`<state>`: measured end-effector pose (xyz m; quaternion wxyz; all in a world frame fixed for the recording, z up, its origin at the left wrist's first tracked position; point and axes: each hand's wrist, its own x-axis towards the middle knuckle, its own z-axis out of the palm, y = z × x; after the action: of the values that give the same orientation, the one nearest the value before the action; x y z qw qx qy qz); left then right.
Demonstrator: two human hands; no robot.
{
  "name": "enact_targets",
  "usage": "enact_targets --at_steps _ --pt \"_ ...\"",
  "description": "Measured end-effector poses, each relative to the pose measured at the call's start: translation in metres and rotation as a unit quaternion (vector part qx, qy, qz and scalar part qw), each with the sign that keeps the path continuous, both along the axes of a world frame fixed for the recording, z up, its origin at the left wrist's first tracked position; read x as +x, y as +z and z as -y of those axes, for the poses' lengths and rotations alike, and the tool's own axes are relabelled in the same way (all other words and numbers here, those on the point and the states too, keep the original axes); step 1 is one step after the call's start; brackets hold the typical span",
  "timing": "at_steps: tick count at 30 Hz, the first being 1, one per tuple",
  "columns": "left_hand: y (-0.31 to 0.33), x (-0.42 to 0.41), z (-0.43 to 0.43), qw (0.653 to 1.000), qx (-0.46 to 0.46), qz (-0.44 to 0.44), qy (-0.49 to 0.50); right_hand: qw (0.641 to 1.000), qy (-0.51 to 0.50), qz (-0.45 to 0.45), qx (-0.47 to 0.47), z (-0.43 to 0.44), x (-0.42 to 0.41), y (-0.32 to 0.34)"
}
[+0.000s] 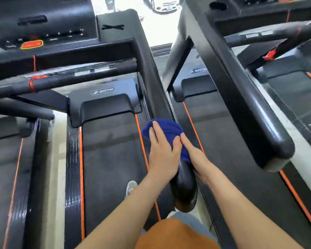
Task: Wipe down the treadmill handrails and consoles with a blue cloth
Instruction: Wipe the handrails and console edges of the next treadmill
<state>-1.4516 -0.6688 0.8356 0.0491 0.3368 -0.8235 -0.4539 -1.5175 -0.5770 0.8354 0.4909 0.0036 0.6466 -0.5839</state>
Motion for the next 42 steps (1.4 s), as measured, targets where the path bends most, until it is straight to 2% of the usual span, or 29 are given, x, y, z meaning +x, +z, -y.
enact_targets --at_steps 3,6,7,8,10,12,15,17,20,22,24,29,33,35,38,42 --pt "-0.004 0.016 -0.016 0.978 -0.165 0.066 -0.113 0.999 0.031 0.027 0.001 -0.022 0.009 -0.002" --pt "0.0 0.012 -0.002 0.948 -0.279 0.071 -0.137 0.984 0.104 -0.077 0.122 -0.027 0.0 0.011" --pt "0.005 0.004 0.004 0.934 -0.305 0.078 -0.167 0.975 0.098 -0.119 0.162 -0.027 -0.004 0.009" --pt "0.009 -0.006 0.012 0.924 -0.315 0.077 -0.204 0.975 0.072 -0.143 0.157 -0.022 -0.006 0.012" --pt "0.018 -0.025 0.028 0.909 -0.309 0.073 -0.268 0.991 0.04 -0.101 0.078 -0.001 -0.008 0.02" --pt "0.028 -0.038 0.043 0.922 -0.245 0.033 -0.297 0.992 0.022 -0.118 0.042 0.03 -0.018 0.015" --pt "0.042 -0.057 0.076 0.97 -0.08 -0.008 -0.229 0.993 -0.011 -0.12 0.005 0.069 -0.048 -0.003" --pt "0.046 -0.077 0.097 0.979 -0.043 -0.021 -0.198 0.994 -0.023 -0.105 -0.016 0.082 -0.065 0.006" --pt "0.043 -0.107 0.12 0.951 -0.161 -0.023 -0.262 0.992 -0.021 -0.114 -0.042 0.084 -0.075 0.005" --pt "0.042 -0.133 0.143 0.947 -0.189 -0.034 -0.258 0.988 0.003 -0.146 -0.054 0.074 -0.074 -0.002" --pt "0.042 -0.165 0.181 0.934 -0.246 -0.043 -0.256 0.987 0.037 -0.139 -0.065 0.066 -0.074 -0.004" --pt "0.031 -0.23 0.276 0.831 -0.407 -0.029 -0.379 0.994 0.037 -0.099 0.038 0.101 -0.09 0.002" --pt "0.01 -0.239 0.291 0.839 -0.39 -0.085 -0.37 0.995 -0.024 -0.076 0.053 0.166 -0.142 0.006" --pt "0.003 -0.239 0.291 0.844 -0.383 -0.114 -0.357 0.996 -0.054 -0.077 0.005 0.186 -0.162 -0.003" --pt "0.002 -0.24 0.295 0.845 -0.377 -0.119 -0.36 0.988 -0.093 -0.115 -0.047 0.203 -0.183 -0.021" --pt "0.007 -0.24 0.293 0.854 -0.358 -0.109 -0.361 0.984 -0.107 -0.143 -0.02 0.209 -0.194 -0.028"
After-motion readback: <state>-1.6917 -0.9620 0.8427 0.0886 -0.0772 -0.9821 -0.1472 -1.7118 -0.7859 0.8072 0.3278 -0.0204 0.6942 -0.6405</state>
